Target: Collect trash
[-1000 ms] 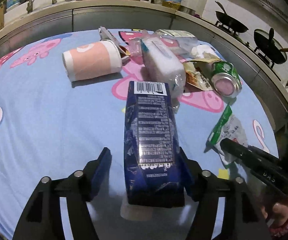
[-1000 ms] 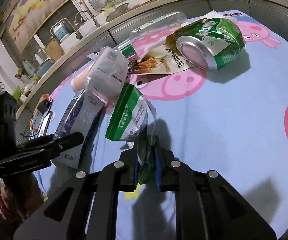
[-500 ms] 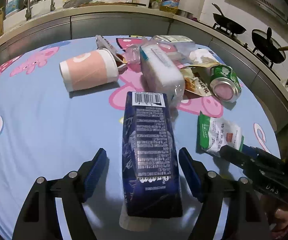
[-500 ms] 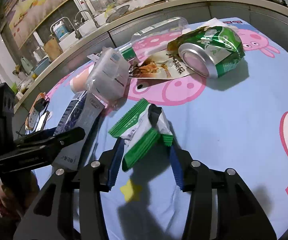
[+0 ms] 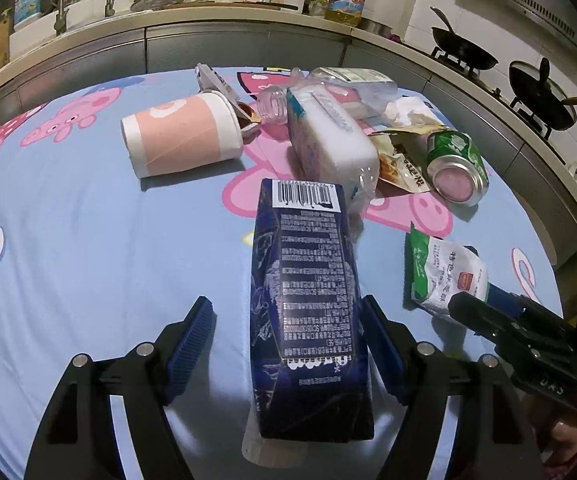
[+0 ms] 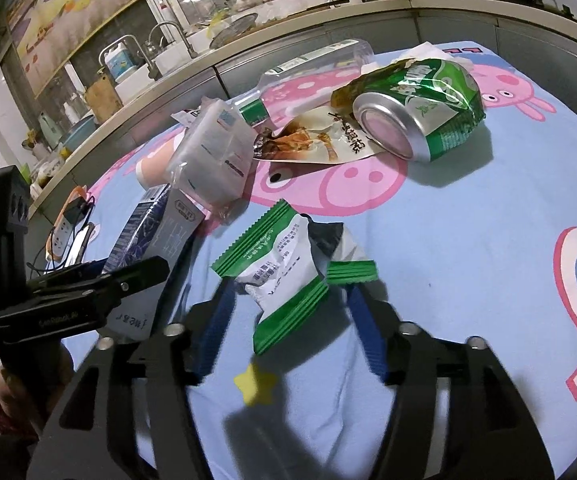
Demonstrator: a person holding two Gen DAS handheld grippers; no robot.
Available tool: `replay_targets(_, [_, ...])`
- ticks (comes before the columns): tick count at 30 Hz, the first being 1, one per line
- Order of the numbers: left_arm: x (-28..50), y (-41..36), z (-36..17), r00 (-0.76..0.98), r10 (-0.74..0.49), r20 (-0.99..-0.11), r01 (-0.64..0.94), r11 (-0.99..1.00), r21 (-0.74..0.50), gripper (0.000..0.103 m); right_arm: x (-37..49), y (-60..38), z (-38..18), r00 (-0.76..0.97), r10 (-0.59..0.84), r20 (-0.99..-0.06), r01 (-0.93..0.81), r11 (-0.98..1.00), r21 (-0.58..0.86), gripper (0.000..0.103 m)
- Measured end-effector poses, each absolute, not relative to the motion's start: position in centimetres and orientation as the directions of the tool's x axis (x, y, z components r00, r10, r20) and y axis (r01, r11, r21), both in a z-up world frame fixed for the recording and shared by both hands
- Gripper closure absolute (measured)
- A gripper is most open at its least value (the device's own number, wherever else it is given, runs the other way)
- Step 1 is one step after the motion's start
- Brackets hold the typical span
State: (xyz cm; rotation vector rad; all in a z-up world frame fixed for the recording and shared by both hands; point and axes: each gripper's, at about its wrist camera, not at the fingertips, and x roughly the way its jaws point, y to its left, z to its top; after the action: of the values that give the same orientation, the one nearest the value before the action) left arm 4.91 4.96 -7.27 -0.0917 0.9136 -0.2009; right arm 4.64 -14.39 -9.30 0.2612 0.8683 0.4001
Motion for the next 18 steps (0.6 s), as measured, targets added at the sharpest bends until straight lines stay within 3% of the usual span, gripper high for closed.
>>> replay_targets(18, [4.7, 5.14, -7.28, 0.599, -0.21, -0.772, 0.132, 0.978, -0.164, 0.028, 4.6, -14.65, -8.88, 0.597, 0.428, -0.678, -0.227, 0.901, 0.369, 0.038])
